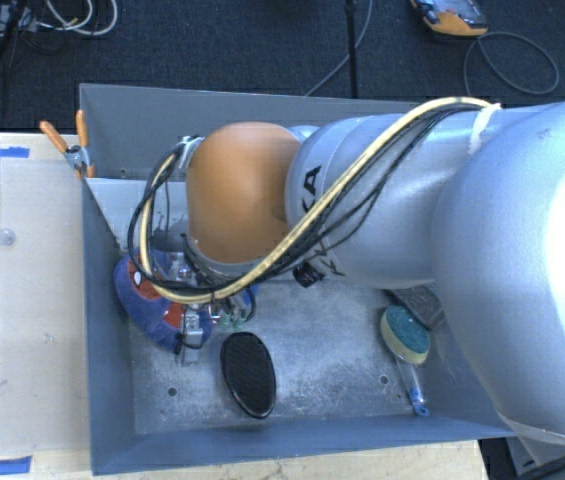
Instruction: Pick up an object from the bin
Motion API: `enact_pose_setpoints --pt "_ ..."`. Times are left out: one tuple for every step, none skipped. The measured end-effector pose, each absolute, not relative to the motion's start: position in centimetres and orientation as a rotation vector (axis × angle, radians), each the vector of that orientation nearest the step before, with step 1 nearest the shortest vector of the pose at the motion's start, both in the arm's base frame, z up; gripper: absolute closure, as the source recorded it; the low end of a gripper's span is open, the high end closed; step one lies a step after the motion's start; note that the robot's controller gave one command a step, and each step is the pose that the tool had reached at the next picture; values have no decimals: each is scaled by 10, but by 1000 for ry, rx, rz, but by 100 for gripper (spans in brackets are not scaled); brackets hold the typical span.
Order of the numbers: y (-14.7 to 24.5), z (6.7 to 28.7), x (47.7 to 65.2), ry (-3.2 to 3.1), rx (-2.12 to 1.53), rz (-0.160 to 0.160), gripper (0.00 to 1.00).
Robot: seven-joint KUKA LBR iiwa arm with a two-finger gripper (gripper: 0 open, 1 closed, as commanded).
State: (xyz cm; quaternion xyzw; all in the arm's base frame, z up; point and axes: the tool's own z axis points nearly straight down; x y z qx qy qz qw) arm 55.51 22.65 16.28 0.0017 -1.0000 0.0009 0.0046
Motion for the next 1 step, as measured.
enact_pose_setpoints --pt "226 167 557 -3139 -2 0 0"
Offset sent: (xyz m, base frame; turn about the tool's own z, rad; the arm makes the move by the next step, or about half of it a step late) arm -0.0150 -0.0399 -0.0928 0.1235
